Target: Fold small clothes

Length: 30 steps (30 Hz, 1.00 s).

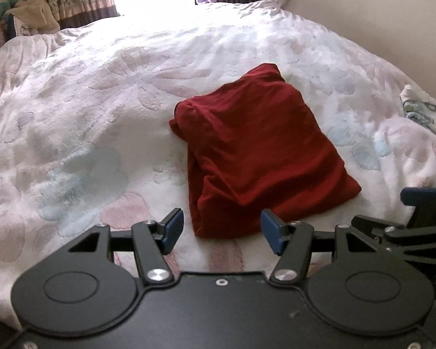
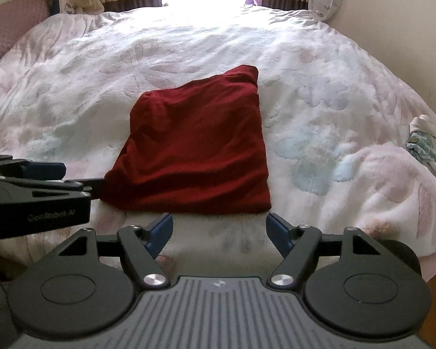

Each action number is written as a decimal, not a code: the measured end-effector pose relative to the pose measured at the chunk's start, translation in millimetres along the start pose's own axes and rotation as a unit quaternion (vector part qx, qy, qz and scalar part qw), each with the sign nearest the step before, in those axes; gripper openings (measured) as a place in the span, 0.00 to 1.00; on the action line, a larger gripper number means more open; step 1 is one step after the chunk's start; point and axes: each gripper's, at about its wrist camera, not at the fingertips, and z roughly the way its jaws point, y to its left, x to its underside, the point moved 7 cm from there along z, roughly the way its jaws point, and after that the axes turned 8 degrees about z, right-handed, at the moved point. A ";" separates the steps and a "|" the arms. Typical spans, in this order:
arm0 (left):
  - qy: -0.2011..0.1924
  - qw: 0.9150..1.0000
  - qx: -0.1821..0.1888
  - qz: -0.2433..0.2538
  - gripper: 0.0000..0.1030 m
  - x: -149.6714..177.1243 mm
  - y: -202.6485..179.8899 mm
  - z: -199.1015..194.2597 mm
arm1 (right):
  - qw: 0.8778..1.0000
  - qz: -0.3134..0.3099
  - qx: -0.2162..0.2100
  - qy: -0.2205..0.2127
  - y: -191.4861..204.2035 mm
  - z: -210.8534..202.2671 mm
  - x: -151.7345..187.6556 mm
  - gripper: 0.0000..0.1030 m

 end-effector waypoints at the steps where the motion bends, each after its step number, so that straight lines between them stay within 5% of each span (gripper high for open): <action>1: -0.002 1.000 -0.001 -0.002 0.59 -0.1 0.2 -2.2 | 1.000 0.002 0.000 0.001 0.3 0.4 0.3 0.83; 30: 0.002 1.000 -0.002 -0.006 0.59 2.9 1.4 -6.6 | 1.000 0.001 0.001 -0.003 4.5 -4.7 1.9 0.83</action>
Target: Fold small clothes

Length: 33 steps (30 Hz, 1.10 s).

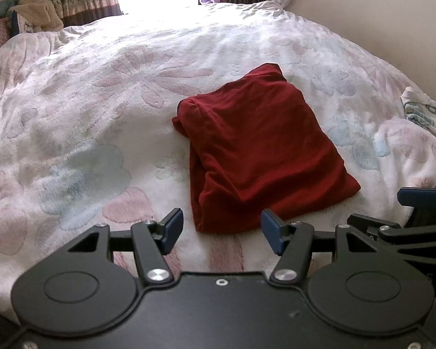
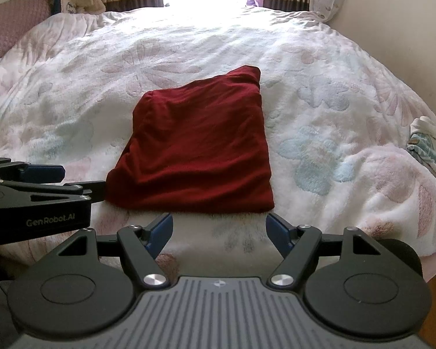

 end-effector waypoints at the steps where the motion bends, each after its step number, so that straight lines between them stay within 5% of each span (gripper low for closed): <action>1: 0.000 1.000 0.000 0.000 0.59 0.0 0.5 -0.5 | 1.000 0.001 0.000 0.000 0.2 0.3 0.2 0.83; 33: -0.003 1.000 -0.004 0.005 0.59 2.4 -0.3 -6.1 | 1.000 -0.008 0.004 -0.009 -9.2 -6.5 -3.2 0.83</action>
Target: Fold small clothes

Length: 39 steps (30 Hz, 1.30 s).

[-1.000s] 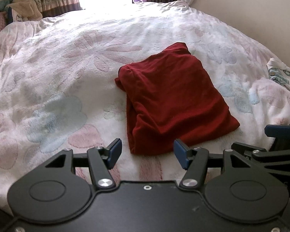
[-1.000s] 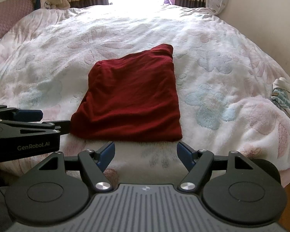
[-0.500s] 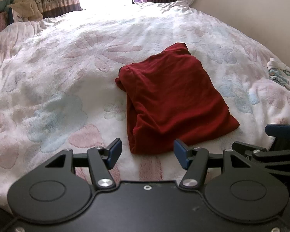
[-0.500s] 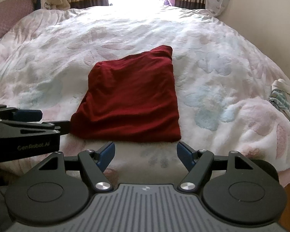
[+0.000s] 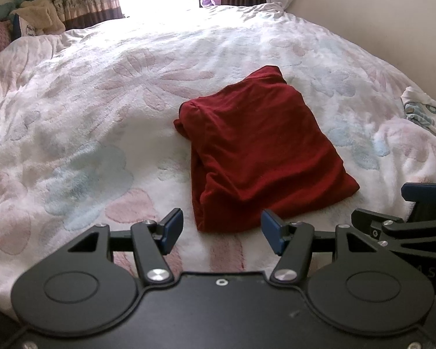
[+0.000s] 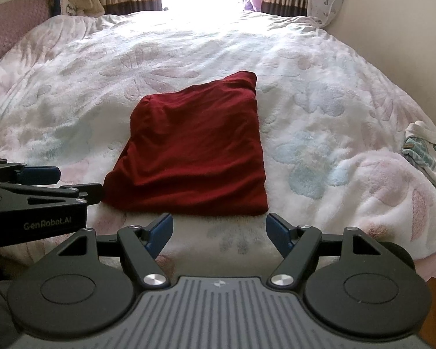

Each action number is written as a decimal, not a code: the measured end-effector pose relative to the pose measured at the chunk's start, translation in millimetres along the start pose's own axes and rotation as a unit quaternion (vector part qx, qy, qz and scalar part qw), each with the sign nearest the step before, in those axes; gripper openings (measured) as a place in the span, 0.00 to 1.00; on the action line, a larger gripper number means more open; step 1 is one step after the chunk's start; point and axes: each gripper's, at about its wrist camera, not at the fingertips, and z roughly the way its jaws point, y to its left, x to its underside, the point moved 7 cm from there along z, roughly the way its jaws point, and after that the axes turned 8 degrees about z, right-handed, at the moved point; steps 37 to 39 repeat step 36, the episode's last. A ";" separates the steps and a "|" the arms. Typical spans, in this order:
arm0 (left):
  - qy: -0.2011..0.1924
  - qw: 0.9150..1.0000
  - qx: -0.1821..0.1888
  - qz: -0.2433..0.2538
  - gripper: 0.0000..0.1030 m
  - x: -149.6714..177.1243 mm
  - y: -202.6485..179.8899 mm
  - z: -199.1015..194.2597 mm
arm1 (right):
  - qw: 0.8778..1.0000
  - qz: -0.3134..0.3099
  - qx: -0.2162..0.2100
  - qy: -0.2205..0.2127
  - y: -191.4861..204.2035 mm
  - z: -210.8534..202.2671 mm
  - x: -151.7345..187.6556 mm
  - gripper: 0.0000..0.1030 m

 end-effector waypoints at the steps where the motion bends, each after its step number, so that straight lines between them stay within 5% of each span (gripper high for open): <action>1: 0.001 1.000 0.000 0.000 0.59 0.2 0.0 0.4 | 1.000 0.000 0.000 0.000 0.7 0.1 0.1 0.83; 39: 0.014 1.000 0.009 0.003 0.59 6.4 -0.9 7.4 | 1.000 -0.015 -0.003 0.016 4.4 7.0 7.2 0.83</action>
